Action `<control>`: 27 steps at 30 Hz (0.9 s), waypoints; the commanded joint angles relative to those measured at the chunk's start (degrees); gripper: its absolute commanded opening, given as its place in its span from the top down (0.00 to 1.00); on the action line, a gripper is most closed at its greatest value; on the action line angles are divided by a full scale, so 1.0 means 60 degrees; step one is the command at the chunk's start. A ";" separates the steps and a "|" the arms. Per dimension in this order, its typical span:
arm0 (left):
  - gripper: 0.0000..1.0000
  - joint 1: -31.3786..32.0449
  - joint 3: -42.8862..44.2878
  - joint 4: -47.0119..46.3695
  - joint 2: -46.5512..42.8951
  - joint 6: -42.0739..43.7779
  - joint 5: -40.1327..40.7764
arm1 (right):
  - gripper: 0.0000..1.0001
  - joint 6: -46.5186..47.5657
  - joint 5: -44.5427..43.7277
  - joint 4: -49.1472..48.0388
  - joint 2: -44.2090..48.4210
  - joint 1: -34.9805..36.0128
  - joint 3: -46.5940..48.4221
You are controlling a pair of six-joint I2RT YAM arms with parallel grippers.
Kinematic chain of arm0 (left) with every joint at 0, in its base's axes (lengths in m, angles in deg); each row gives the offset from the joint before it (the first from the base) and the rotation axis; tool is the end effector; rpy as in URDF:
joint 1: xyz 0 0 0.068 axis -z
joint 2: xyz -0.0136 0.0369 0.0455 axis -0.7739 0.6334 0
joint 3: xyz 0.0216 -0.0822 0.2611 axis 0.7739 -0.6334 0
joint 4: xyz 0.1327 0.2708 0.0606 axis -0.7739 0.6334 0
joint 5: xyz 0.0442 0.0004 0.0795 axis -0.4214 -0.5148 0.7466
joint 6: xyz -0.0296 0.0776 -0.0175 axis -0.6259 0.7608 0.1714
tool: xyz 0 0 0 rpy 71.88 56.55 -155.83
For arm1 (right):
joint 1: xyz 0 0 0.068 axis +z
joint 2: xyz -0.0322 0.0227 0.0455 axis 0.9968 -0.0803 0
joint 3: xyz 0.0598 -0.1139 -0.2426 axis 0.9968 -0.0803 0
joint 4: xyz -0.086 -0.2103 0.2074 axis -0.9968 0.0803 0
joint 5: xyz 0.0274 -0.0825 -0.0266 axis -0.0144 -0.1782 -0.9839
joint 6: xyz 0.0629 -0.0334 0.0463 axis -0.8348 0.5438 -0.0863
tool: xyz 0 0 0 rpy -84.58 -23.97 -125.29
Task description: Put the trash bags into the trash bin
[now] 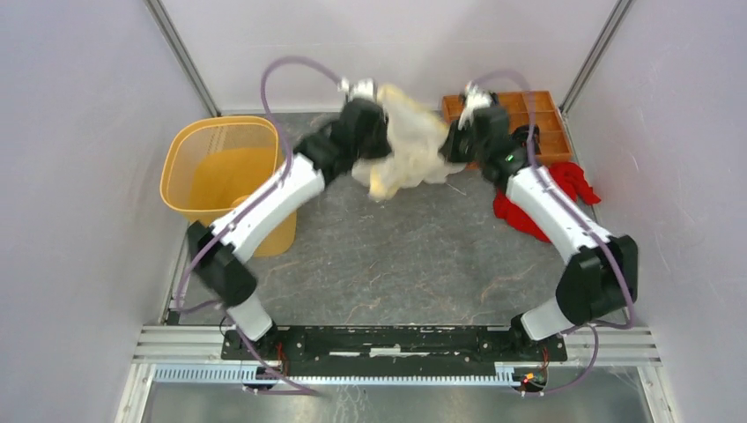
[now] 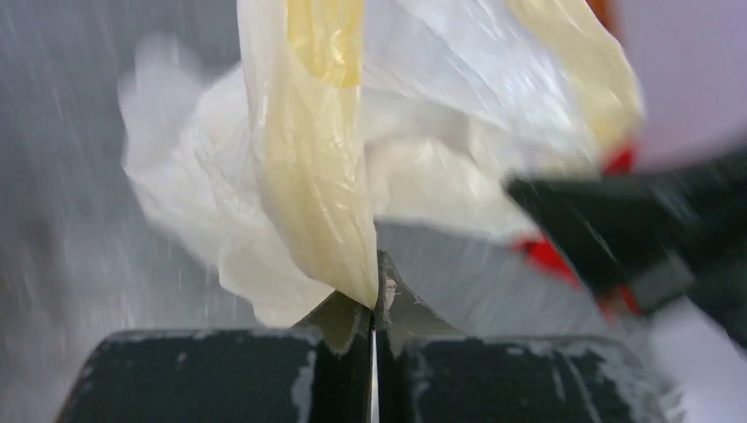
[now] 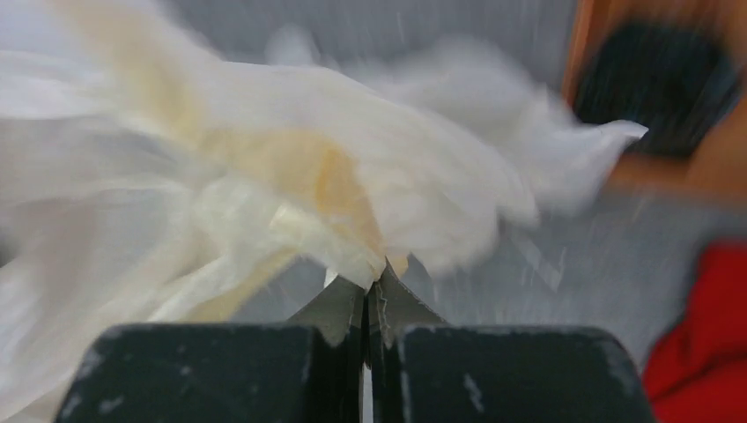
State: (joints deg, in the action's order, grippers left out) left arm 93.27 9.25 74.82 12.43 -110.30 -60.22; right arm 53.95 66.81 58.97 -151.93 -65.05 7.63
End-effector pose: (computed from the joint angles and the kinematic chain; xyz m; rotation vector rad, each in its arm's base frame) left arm 0.3382 -0.2847 0.3369 -0.0472 2.2246 -0.5011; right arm 0.3933 0.1538 0.2546 -0.0455 2.1999 0.5189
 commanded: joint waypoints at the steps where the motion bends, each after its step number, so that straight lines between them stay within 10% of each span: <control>1: 0.98 -0.1274 0.7149 0.1652 0.1766 0.2088 -0.0833 | 0.99 0.1462 -0.0045 0.1742 0.1267 0.0093 0.4485; 3: 0.98 -0.1264 0.9134 0.1182 0.1948 0.2793 -0.1464 | 1.00 0.2198 0.0094 0.0890 0.2265 0.0468 0.5065; 5: 0.98 -0.1160 0.8088 -0.0486 0.0928 0.3173 -0.2663 | 1.00 0.3134 0.0483 -0.0706 0.3649 0.1042 0.3940; 10: 0.98 -0.0782 -0.1076 -0.6172 -0.3211 0.2524 -0.2172 | 0.99 0.4170 0.0164 -0.4637 0.6502 0.1243 -0.1359; 13: 0.98 -0.0868 -0.3165 -0.3545 -0.3060 0.1160 -0.0026 | 0.99 0.3526 -0.1601 -0.3691 0.6113 0.1254 -0.3431; 19: 0.98 -0.1059 -0.7351 -0.4108 -0.5319 0.0410 -0.3061 | 0.99 0.1599 0.1043 -0.3154 0.5660 0.1897 -0.6345; 23: 0.98 -0.1084 -0.6022 -0.3277 -0.6062 0.0858 -0.2212 | 1.00 0.1476 0.0630 -0.2574 0.6098 0.1929 -0.4712; 27: 0.98 -0.1103 -0.0997 -0.1403 -0.4032 0.2369 -0.2203 | 0.99 0.2742 -0.0408 -0.0182 0.4741 0.1915 0.0224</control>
State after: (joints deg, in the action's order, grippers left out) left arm 86.80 -23.97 68.50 -16.90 -102.96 -73.83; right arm 65.91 68.86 58.77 -120.81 -53.40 -19.67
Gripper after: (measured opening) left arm 0.026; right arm 0.010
